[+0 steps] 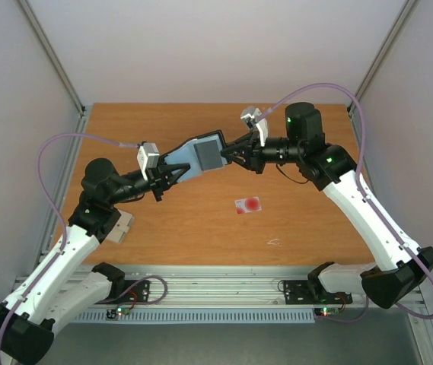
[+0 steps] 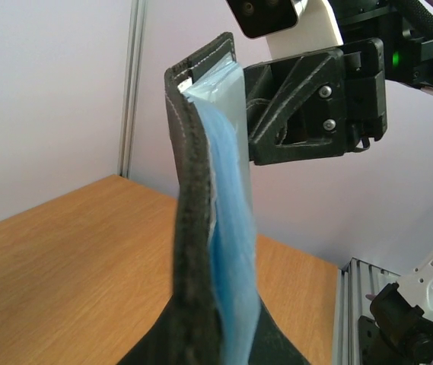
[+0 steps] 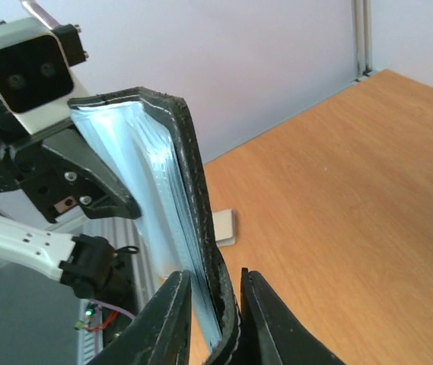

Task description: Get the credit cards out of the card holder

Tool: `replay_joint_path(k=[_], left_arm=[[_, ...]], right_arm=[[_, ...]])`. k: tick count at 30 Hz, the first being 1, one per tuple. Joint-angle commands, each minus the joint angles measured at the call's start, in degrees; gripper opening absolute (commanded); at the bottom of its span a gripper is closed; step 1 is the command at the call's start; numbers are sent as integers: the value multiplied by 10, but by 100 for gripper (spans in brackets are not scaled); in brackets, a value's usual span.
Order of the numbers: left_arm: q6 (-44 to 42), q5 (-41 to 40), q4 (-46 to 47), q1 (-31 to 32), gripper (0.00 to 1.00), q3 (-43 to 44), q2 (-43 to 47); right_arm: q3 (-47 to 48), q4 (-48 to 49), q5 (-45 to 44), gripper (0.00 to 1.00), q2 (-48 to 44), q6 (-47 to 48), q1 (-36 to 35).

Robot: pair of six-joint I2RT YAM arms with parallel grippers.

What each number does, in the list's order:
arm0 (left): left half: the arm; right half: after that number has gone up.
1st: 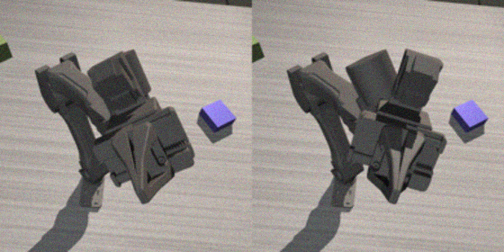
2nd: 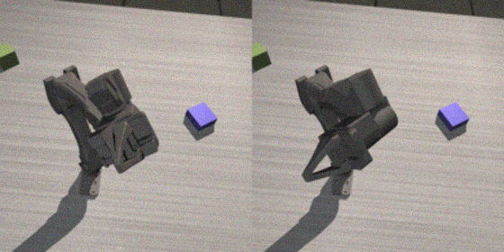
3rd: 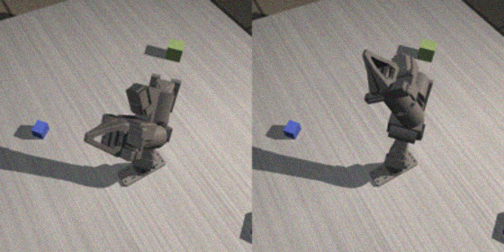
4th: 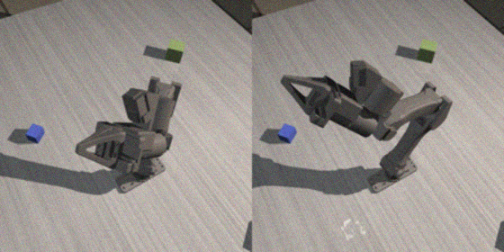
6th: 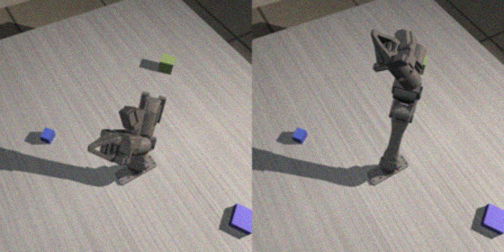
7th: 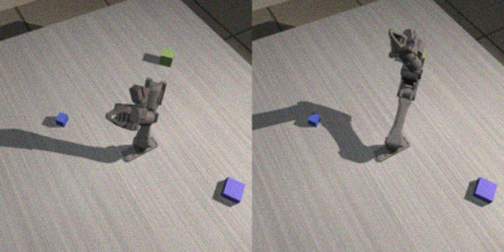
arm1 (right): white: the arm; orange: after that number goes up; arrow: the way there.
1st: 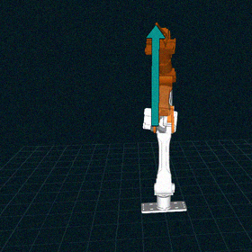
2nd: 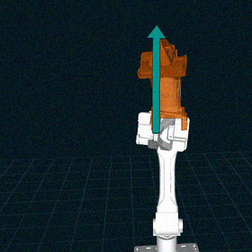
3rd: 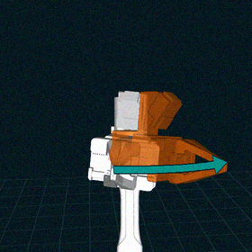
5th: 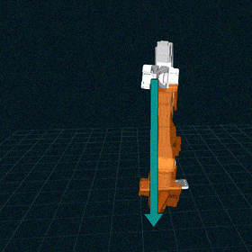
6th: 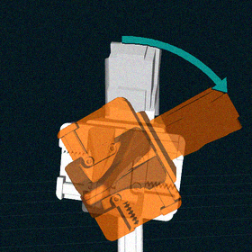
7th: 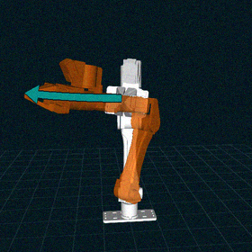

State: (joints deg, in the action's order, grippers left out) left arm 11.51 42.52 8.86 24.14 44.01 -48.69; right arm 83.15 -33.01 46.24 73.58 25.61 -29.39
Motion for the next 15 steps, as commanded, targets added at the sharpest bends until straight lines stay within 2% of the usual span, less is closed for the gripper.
replay_joint_path(k=[1, 6, 12, 15], left_arm=[[-10, 16, 48, 4, 0, 2, 5], [-14, 18, 49, 6, 0, 4, 1], [-15, 19, 57, 7, 0, 5, -5], [-14, 20, 55, 8, 0, 4, -5]], right_arm=[[-5, 33, -39, 16, 5, -6, -9], [2, 34, -44, 14, 16, 4, -27], [9, 37, -25, 22, 28, 27, -61], [12, 43, -19, 19, 31, 23, -65]])
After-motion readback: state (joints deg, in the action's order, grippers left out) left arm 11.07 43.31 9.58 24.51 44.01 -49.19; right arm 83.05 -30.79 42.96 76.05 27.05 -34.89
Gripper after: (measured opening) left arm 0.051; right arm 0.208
